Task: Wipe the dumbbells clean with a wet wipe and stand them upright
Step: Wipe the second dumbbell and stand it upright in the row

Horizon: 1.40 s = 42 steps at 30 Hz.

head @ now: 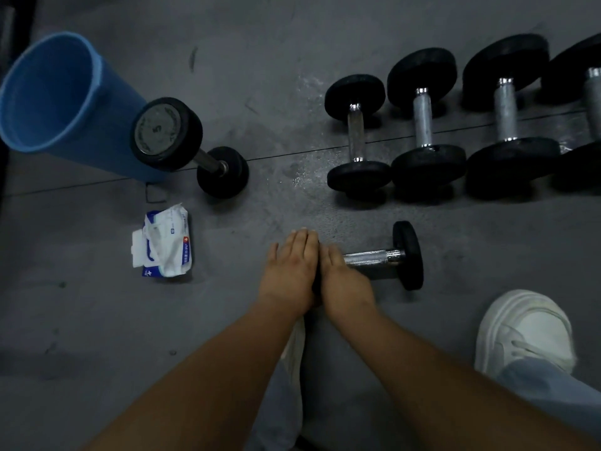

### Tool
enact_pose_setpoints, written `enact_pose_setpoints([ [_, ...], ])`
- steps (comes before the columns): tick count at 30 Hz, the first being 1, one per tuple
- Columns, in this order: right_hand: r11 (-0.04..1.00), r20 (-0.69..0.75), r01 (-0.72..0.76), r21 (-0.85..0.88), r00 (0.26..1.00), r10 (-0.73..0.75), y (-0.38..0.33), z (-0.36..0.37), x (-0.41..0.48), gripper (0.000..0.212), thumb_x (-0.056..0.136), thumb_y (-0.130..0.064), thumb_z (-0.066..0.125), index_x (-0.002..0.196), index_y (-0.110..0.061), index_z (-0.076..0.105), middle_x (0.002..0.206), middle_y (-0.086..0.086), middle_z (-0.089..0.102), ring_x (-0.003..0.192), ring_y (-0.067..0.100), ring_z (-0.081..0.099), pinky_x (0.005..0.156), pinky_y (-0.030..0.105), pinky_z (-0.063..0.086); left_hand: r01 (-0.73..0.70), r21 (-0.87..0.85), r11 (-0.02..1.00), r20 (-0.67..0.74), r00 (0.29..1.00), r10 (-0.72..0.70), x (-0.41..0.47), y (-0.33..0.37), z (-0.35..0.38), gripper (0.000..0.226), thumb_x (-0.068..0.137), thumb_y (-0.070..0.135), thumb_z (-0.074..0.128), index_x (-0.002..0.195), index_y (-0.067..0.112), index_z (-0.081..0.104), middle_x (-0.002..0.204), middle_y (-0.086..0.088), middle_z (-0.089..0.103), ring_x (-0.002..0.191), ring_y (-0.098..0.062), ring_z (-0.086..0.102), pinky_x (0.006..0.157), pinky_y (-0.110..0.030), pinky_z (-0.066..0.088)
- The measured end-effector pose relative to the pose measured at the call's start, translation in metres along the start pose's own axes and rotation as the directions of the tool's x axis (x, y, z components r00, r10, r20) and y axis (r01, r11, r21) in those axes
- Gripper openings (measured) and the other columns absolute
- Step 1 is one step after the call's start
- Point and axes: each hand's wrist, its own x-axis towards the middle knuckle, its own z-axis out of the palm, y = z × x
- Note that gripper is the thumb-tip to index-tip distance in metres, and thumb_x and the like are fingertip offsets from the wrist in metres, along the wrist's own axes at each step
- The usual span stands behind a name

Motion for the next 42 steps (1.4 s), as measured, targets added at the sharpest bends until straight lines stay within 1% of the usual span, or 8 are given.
enact_pose_setpoints([
  [6,0.997,0.023,0.049,0.062,0.998,-0.05,-0.001,0.016,-0.033,0.078,0.097,-0.005,0.04,0.155,-0.018,-0.011,0.16,-0.002,-0.025,0.126,0.021,0.048,0.087,0.033,0.051,-0.009,-0.047,0.999,-0.045,0.999,0.007,0.004,-0.003,0.004,0.079,0.089,0.041,0.057,0.153,0.017,0.017,0.16,-0.001,0.022,0.149,-0.019,0.016,0.12,-0.043,0.015],
  [11,0.999,0.002,-0.032,0.041,1.0,0.031,-0.002,-0.003,0.003,0.066,0.096,-0.012,0.045,0.153,-0.018,0.012,0.159,0.0,0.011,0.105,0.026,0.064,0.079,0.036,0.049,-0.02,-0.042,0.999,0.003,1.0,0.02,0.01,-0.01,0.005,0.095,0.079,0.044,0.067,0.154,0.017,0.013,0.161,-0.002,0.019,0.149,-0.019,0.017,0.119,-0.046,0.016],
  [15,0.998,0.083,0.052,0.041,0.995,-0.056,0.0,0.008,-0.027,0.079,0.096,-0.007,0.041,0.155,-0.019,-0.01,0.161,-0.005,-0.023,0.124,0.024,0.05,0.086,0.035,0.049,-0.01,-0.092,0.996,-0.041,0.999,0.006,0.008,-0.005,0.005,0.084,0.088,0.042,0.059,0.154,0.017,0.013,0.161,-0.001,0.018,0.148,-0.018,0.018,0.119,-0.042,0.015],
  [20,1.0,0.051,-0.017,0.022,0.999,0.016,-0.001,-0.011,0.006,0.066,0.095,-0.015,0.049,0.151,-0.018,0.015,0.158,0.001,0.014,0.109,0.027,0.061,0.081,0.036,0.048,-0.009,-0.063,0.998,-0.003,1.0,0.009,0.012,-0.009,0.004,0.101,0.077,0.042,0.073,0.154,0.018,0.011,0.16,0.0,0.018,0.147,-0.018,0.02,0.118,-0.041,0.017],
  [24,0.999,0.125,0.051,0.003,0.991,-0.051,-0.002,0.002,-0.032,0.082,0.095,-0.007,0.043,0.155,-0.02,-0.013,0.16,-0.003,-0.025,0.122,0.025,0.05,0.084,0.033,0.047,-0.02,-0.1,0.995,-0.052,0.999,0.015,0.01,-0.006,0.004,0.088,0.083,0.044,0.064,0.152,0.018,0.016,0.159,-0.001,0.021,0.146,-0.017,0.024,0.116,-0.039,0.02],
  [28,1.0,0.076,-0.024,-0.012,0.997,0.025,-0.003,-0.016,0.001,0.071,0.096,-0.014,0.046,0.154,-0.019,0.006,0.162,0.001,0.004,0.112,0.028,0.06,0.085,0.037,0.048,-0.018,-0.063,0.998,-0.001,1.0,0.018,0.013,-0.009,0.001,0.1,0.078,0.042,0.072,0.154,0.018,0.012,0.16,-0.001,0.018,0.147,-0.018,0.02,0.118,-0.041,0.017],
  [33,0.998,0.124,0.045,-0.044,0.991,-0.04,-0.003,-0.001,-0.041,0.084,0.093,-0.004,0.042,0.154,-0.02,-0.013,0.159,-0.003,-0.029,0.113,0.022,0.055,0.077,0.031,0.046,-0.008,-0.1,0.995,0.02,1.0,0.01,0.013,-0.007,0.0,0.099,0.078,0.045,0.07,0.153,0.019,0.011,0.161,-0.001,0.017,0.148,-0.018,0.018,0.119,-0.042,0.015],
  [42,0.978,-0.097,0.126,0.168,0.989,-0.111,0.021,-0.013,-0.009,0.033,0.097,-0.021,0.048,0.128,-0.029,0.057,0.128,-0.005,0.06,0.105,0.021,0.064,0.088,0.026,0.048,-0.001,-0.079,0.997,0.049,0.999,0.005,0.013,-0.008,0.003,0.112,0.068,0.044,0.08,0.152,0.02,0.011,0.16,-0.001,0.018,0.146,-0.019,0.023,0.117,-0.041,0.02],
])
